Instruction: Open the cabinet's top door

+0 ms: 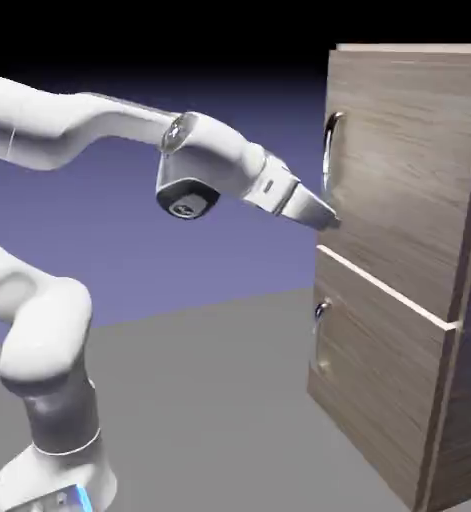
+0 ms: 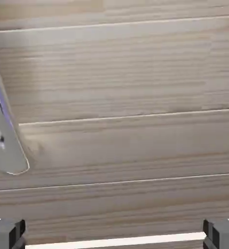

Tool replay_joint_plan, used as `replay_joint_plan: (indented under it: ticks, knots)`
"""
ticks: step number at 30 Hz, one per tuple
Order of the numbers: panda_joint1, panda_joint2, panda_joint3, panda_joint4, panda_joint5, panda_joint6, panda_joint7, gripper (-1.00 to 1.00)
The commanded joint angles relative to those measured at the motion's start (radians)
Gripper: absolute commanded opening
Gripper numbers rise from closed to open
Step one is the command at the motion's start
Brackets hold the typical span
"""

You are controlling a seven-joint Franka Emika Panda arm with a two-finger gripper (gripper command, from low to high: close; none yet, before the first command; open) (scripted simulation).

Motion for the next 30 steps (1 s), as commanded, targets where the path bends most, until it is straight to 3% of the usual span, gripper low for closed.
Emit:
replay_joint_plan:
  ticks: [1, 30]
  knots:
    - [-0.014, -0.009, 0.014, 0.005, 0.044, -0.004, -0.031, 0.0]
    - [-0.422, -0.263, 0.42, 0.137, 1.305, -0.117, -0.93, 0.0]
